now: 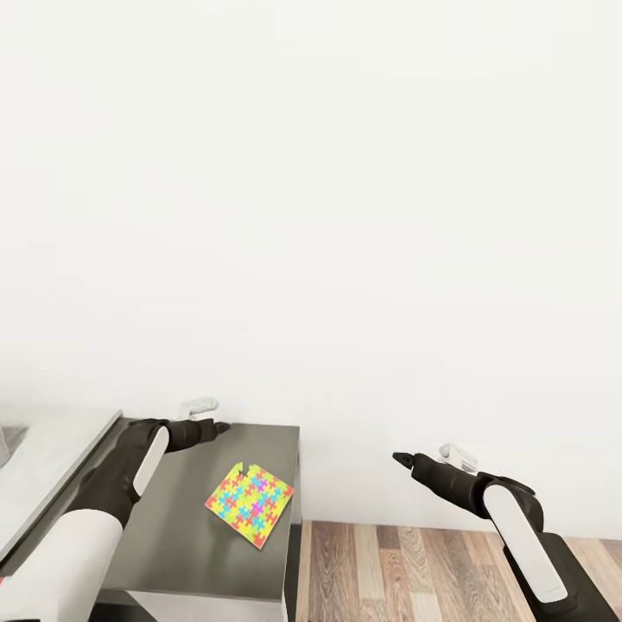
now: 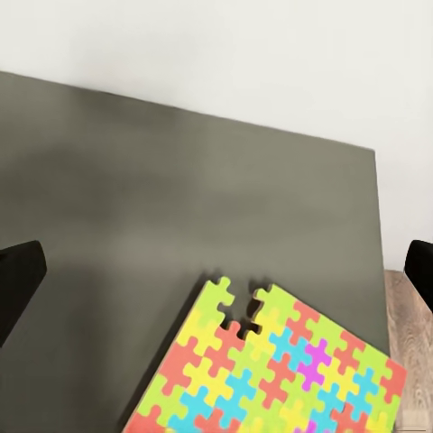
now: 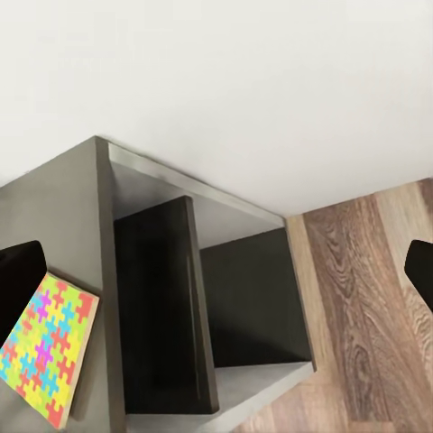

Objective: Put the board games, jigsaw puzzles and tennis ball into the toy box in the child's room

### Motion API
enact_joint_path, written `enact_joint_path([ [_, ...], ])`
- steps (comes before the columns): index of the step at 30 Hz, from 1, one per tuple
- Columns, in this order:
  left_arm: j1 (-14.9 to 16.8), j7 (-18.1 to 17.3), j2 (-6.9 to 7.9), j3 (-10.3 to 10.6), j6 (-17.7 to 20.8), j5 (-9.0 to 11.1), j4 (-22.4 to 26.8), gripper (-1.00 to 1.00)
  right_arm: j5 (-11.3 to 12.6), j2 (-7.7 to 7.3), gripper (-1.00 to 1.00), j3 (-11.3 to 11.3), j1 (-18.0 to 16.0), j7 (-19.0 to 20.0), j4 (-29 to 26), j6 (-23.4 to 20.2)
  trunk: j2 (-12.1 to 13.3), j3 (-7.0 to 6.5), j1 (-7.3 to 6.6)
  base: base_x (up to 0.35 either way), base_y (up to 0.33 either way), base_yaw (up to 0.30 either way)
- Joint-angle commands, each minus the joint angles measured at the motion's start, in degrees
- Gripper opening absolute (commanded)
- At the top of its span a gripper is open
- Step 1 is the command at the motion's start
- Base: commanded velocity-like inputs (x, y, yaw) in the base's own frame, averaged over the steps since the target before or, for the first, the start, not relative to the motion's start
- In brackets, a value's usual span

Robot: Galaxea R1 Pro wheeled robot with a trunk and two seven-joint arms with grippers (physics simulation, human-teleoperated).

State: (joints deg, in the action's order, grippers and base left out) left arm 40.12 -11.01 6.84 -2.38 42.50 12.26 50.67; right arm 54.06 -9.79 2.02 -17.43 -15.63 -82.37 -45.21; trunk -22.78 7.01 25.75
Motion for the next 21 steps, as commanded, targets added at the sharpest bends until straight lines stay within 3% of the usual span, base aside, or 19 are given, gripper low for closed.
enact_joint_path([
  [1, 0.05, -0.23, 0.03, 0.13, 0.34, -0.01, 0.05, 1.00, 0.60, -0.05, 1.00, 0.09, -0.06, -0.59, -0.07, -0.05, -0.13, 0.21, 0.03, 0.000, 0.000, 0.000],
  [4, 0.05, -0.24, 0.14, 2.38, 0.48, -0.10, 0.05, 1.00, 0.54, -0.05, 1.00, 0.09, -0.06, -0.61, -0.07, -0.05, -0.13, 0.48, 0.03, 0.000, 0.000, 0.000],
  [8, 0.05, -0.24, 0.17, 3.64, 0.65, -0.11, 0.01, 1.00, 0.53, -0.05, 1.00, 0.09, -0.06, -0.63, -0.07, -0.06, -0.13, 0.85, 0.03, 0.000, 0.000, 0.000],
  [21, 0.05, -0.12, -0.15, 4.20, 1.50, -0.05, -0.47, 1.00, 0.52, -0.05, 1.00, 0.09, -0.06, -0.63, 0.01, -0.05, -0.13, 2.06, 0.03, 0.000, 0.000, 0.000],
])
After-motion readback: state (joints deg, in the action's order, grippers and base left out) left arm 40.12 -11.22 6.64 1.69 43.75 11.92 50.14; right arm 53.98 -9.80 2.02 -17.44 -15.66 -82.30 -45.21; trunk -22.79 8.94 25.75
